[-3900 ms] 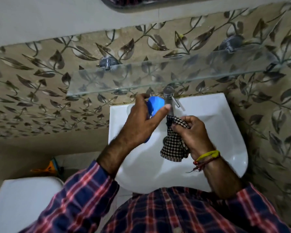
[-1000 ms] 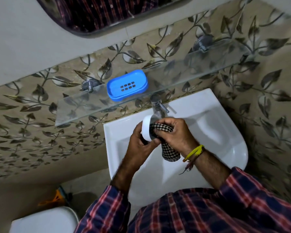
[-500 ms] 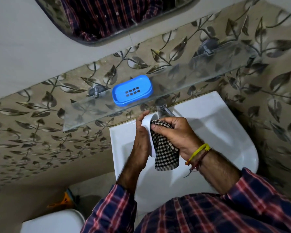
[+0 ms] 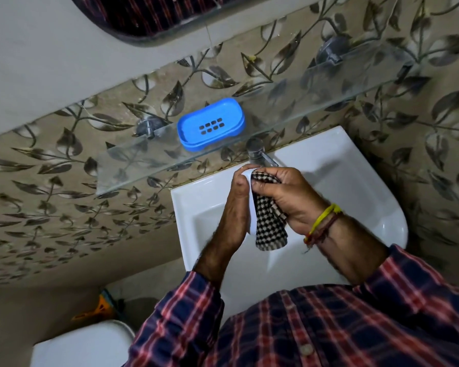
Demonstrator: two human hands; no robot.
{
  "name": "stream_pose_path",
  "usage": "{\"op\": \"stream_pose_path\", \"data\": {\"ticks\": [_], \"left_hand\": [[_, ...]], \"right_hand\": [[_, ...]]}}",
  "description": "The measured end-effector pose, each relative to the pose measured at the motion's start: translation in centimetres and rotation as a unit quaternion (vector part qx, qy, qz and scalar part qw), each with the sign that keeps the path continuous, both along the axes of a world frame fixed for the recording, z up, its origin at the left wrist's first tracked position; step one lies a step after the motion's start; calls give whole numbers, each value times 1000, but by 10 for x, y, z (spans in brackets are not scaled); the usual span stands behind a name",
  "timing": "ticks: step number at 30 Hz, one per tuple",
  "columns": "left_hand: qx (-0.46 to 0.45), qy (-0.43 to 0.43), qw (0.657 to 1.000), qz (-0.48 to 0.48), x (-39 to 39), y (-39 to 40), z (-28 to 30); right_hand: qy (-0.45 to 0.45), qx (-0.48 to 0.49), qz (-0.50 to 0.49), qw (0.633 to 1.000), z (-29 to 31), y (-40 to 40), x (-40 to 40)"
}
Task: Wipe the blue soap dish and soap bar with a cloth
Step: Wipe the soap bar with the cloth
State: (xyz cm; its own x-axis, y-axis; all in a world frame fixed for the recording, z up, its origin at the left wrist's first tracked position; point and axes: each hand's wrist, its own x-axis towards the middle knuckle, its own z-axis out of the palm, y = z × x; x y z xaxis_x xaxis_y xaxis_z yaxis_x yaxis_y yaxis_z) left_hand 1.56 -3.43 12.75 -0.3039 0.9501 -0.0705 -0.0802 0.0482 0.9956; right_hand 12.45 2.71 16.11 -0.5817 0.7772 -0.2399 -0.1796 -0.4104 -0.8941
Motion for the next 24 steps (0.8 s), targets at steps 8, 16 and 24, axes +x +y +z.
{"op": "stream_pose_path", "data": {"ticks": [8,16,24], "left_hand": [[-10,5,999,-45,1,-2,-6],[-66,-7,997,-41,0,2,-3],[-67,10,998,17,-4,8,9]], "right_hand": [[18,-31,-2,999,-3,0,8],[-78,87,36,993,-4,-12,17],[-128,134,150,971,-7,-16,21]]}}
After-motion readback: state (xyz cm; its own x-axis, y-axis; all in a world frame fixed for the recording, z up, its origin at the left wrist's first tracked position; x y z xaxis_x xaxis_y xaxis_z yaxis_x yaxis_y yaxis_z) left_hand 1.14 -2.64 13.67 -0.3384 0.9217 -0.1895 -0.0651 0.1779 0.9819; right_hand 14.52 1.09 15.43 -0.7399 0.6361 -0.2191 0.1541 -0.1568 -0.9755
